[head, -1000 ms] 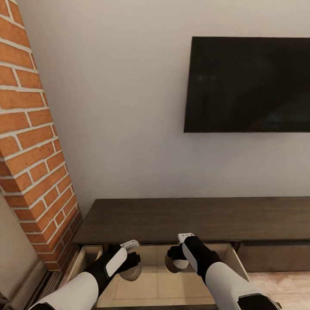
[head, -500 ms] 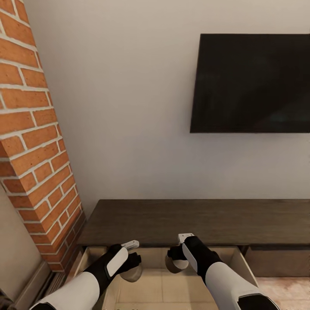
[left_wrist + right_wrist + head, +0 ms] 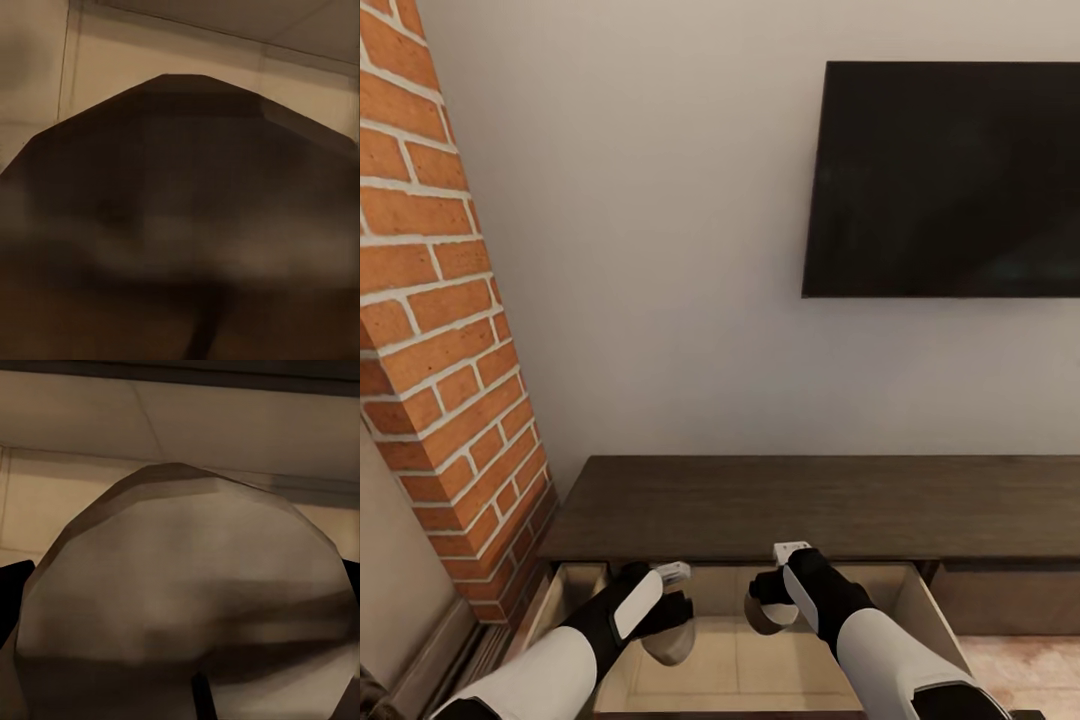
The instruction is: Place each of the two pumpkins and all three candles from the living room inside a cabinet in the living room (use any cabinet), then make sure every cabinet is closed, and position the cauldron so it is next to a table in the living room.
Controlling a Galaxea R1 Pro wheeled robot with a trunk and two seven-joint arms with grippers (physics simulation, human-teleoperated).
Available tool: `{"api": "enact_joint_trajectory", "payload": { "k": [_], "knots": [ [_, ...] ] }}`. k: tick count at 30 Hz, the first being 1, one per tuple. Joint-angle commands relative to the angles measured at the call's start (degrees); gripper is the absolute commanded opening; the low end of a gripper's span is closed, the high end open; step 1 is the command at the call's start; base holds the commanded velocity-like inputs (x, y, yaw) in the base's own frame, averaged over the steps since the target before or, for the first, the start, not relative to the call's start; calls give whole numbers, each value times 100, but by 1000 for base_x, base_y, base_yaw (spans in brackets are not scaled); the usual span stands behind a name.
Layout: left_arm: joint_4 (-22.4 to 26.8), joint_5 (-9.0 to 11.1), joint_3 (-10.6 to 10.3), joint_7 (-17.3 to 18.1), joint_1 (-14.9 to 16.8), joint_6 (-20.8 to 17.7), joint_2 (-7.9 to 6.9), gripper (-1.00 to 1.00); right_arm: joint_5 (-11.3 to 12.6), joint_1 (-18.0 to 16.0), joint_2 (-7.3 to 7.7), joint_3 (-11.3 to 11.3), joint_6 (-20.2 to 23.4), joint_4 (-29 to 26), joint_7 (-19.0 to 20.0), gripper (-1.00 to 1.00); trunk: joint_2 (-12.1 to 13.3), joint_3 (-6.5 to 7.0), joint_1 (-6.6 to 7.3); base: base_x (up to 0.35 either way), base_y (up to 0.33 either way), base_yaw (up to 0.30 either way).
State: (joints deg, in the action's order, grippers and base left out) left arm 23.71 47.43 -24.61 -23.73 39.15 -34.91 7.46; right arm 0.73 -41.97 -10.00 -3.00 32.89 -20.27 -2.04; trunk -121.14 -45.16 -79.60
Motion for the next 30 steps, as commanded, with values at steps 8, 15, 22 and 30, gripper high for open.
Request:
{"api": "enact_joint_trajectory", "payload": {
  "k": [8,15,22,30],
  "knots": [
    [6,-99,-35,-53,225,-7,35,-100,25,-141,0,-33,139,6,-355,-100,-325,-150,-175,0,0,0],
    [1,-117,-42,-48,341,100,38,-100,38,-461,0,-21,342,267,-382,-100,-606,-276,-329,0,0,0],
    [-117,-111,-36,-9,372,345,28,-100,41,-414,0,-17,324,278,-360,-100,-887,-431,-483,0,0,0],
    [-180,-102,-53,50,435,594,12,-100,41,-409,0,-17,323,278,-360,-100,-1208,-647,-659,0,0,0]
  ]
}}
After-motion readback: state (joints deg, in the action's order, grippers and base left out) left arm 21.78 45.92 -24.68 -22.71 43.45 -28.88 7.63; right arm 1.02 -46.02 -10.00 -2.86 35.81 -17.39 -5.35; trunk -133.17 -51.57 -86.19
